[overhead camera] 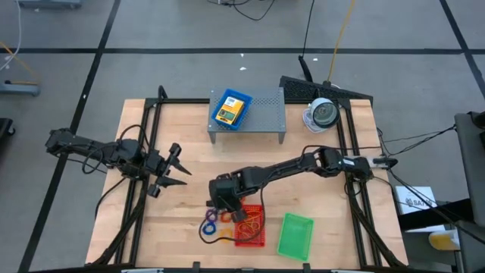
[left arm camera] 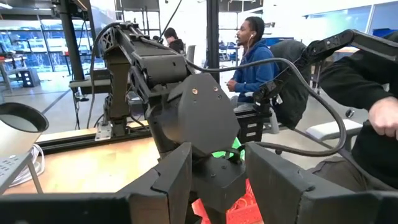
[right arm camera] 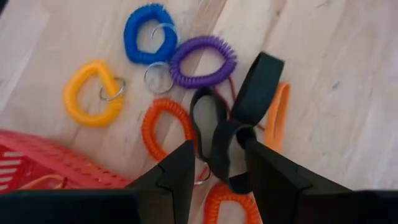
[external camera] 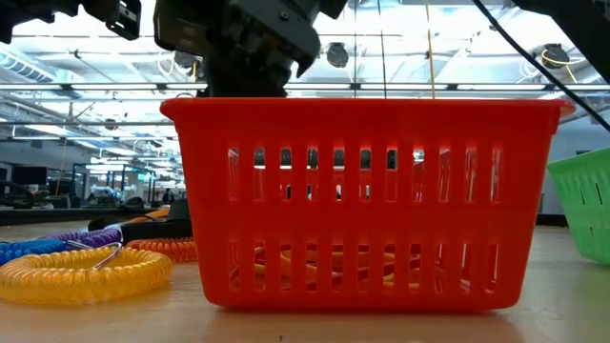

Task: Pick & Place Office Desk Supplies
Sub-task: Put the black rubber band into the red bin

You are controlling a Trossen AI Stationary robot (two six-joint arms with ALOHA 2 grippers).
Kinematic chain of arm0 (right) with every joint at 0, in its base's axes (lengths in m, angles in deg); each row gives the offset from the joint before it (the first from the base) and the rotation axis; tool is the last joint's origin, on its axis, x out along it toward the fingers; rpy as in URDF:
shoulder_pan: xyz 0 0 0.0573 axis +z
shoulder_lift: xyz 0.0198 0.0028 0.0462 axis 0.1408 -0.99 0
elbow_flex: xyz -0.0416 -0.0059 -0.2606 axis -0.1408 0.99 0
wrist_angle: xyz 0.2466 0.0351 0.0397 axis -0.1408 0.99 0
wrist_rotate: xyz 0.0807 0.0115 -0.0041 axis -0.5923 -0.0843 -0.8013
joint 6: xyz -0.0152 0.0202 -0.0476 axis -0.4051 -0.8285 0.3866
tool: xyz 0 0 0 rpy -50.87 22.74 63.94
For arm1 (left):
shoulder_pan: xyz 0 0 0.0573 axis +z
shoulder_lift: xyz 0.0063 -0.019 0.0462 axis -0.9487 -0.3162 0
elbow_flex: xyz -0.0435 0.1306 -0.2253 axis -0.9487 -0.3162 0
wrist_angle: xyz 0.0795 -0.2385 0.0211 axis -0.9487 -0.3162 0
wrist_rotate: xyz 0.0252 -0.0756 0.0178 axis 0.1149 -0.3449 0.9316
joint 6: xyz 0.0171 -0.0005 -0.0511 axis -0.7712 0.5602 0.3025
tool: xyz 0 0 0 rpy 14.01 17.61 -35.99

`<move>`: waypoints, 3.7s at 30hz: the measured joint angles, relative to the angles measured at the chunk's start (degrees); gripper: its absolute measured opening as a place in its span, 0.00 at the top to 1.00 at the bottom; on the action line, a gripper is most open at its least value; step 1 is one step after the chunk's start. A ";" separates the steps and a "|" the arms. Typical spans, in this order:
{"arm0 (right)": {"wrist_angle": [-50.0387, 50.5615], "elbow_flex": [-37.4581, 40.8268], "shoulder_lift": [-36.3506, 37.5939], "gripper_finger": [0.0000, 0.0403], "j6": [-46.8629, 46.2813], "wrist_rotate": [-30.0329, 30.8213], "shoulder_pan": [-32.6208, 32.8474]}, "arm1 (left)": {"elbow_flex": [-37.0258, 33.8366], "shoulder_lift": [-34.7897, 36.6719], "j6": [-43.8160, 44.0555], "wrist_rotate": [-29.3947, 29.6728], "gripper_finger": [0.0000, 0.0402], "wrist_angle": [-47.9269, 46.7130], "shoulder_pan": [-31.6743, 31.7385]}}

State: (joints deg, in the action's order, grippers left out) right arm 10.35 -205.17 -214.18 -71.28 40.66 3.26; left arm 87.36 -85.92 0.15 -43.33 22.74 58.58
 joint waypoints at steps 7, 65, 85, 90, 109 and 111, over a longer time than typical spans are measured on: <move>-1.07 0.84 0.09 0.68 -0.68 0.11 -0.42 | 0.00 0.00 0.00 0.00 0.61 0.00 0.00; -11.40 9.65 1.81 1.00 -2.72 0.06 -0.44 | 0.04 -0.02 0.24 0.72 0.61 -0.02 0.00; -11.32 9.65 1.81 0.67 -2.82 -3.06 -0.44 | 0.04 -0.02 0.42 0.75 0.61 0.02 0.01; -11.28 9.65 1.81 0.70 -0.92 -3.01 -0.44 | 0.04 -0.02 0.42 0.76 0.61 0.02 0.00; -7.01 9.65 1.81 0.75 4.07 -3.01 -1.14 | 0.04 -0.02 0.39 0.76 0.61 0.02 0.02; -6.99 9.65 1.81 0.75 4.07 -2.99 -1.19 | 0.04 -0.02 0.39 0.76 0.61 0.02 0.02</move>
State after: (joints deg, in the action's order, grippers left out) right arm 3.36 -195.52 -212.36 -67.21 37.67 2.08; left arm 87.40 -85.94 0.54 -42.56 22.76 58.60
